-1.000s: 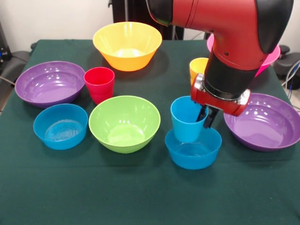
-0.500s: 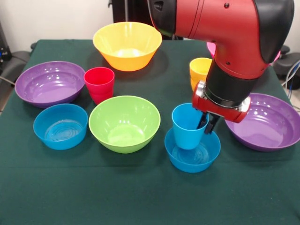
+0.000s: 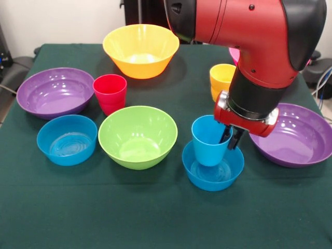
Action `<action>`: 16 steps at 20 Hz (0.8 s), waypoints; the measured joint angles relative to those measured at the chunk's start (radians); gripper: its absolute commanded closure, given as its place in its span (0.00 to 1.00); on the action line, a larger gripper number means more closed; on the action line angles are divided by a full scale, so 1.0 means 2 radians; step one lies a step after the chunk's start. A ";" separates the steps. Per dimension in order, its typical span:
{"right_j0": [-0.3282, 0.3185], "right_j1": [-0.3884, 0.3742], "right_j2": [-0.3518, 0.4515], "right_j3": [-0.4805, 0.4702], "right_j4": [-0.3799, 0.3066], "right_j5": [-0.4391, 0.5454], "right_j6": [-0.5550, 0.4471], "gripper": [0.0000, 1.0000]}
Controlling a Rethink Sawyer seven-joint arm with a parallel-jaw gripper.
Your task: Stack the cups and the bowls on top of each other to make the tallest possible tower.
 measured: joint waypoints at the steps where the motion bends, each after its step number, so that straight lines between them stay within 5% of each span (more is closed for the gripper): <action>1: 0.000 0.000 0.000 0.000 0.001 0.000 0.000 1.00; 16: 0.000 0.012 -0.004 -0.013 0.001 -0.008 0.000 1.00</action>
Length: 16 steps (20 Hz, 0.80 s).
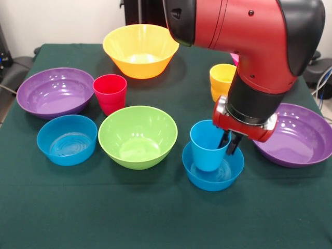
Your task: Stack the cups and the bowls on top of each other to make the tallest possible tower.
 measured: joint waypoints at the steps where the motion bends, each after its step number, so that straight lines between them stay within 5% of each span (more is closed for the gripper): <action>1: 0.000 0.001 0.000 0.000 0.000 -0.003 0.000 1.00; 16: 0.000 0.010 -0.006 -0.003 0.007 -0.029 0.001 1.00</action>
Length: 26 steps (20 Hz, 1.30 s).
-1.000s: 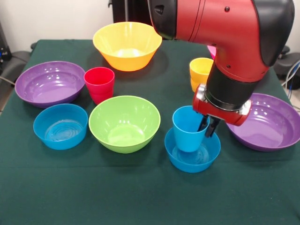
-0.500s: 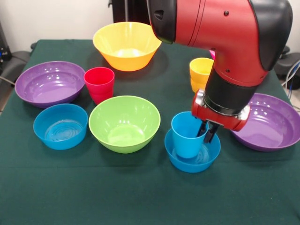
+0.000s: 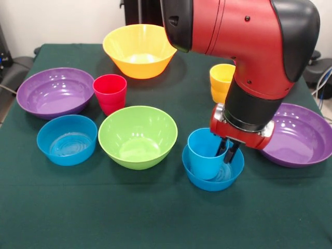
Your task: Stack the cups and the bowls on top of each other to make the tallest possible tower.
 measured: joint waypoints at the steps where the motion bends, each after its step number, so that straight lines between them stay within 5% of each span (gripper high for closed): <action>1: 0.000 0.000 -0.001 0.000 0.001 0.000 0.000 1.00; 26: 0.007 0.003 -0.004 0.001 0.022 -0.047 0.046 1.00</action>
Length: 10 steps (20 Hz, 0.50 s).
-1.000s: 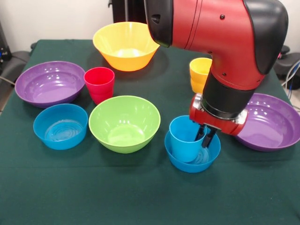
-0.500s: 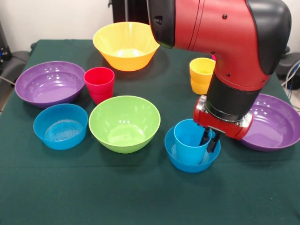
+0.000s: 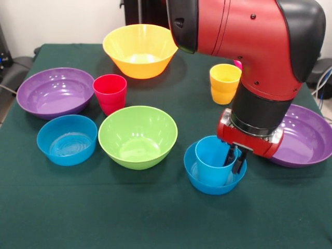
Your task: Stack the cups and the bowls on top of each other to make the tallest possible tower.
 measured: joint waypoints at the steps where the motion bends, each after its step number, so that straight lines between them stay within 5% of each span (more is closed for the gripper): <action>1: 0.000 -0.001 0.000 0.001 0.001 0.000 0.000 1.00; 10: 0.000 -0.017 0.000 0.039 0.011 -0.005 0.000 1.00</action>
